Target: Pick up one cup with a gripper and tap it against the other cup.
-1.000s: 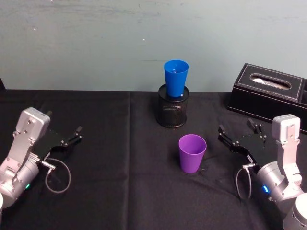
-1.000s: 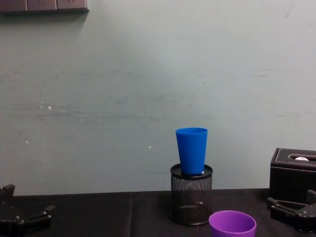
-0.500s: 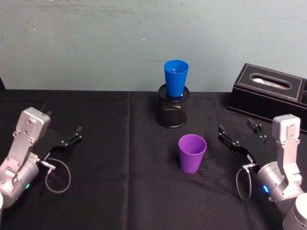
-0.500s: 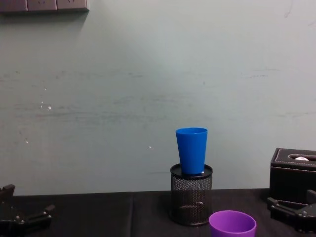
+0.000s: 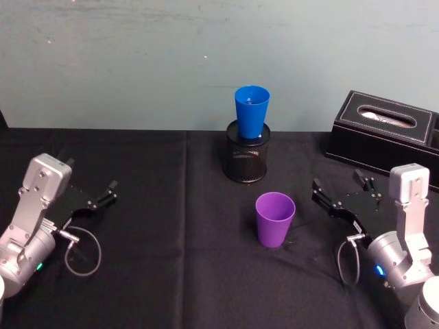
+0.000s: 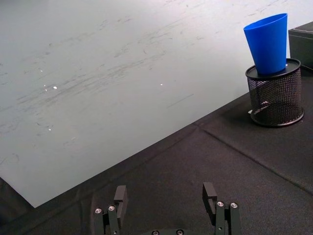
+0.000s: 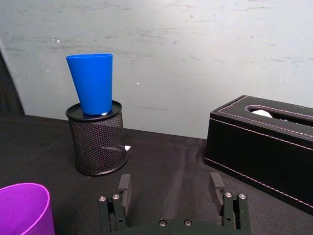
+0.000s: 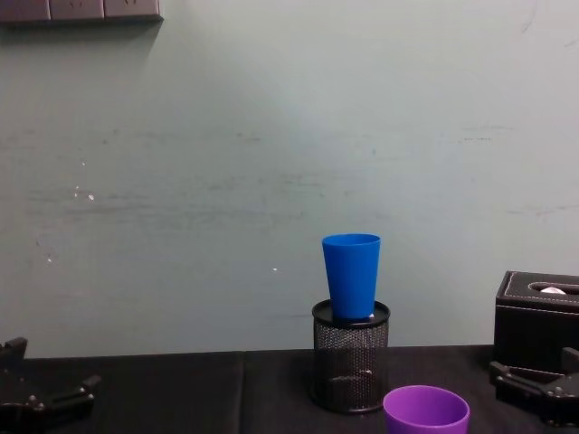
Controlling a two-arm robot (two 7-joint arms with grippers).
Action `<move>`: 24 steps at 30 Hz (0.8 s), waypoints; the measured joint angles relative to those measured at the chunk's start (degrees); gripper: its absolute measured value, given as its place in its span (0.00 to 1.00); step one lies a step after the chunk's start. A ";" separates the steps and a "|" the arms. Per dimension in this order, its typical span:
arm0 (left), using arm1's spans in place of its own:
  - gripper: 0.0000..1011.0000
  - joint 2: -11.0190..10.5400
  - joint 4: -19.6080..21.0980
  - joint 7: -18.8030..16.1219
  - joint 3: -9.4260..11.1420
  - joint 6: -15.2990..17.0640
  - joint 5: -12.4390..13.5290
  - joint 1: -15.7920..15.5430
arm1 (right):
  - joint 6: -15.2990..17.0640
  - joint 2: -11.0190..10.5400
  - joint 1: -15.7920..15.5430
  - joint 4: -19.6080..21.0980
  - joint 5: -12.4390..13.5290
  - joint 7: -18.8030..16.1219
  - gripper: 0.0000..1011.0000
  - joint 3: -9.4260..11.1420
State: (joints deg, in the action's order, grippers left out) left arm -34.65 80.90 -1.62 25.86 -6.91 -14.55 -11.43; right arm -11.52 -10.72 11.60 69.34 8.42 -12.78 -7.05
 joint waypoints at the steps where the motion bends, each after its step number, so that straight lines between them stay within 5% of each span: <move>1: 1.00 0.00 0.00 0.00 0.00 0.00 0.00 0.00 | 0.00 0.00 0.00 0.00 0.00 0.00 0.99 0.00; 24: 1.00 0.00 0.00 0.00 0.00 0.00 0.00 0.00 | 0.00 0.00 0.00 0.00 0.00 0.00 0.99 0.00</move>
State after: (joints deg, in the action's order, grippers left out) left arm -34.65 80.90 -1.62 25.86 -6.90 -14.55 -11.43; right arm -11.52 -10.72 11.60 69.34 8.42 -12.79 -7.05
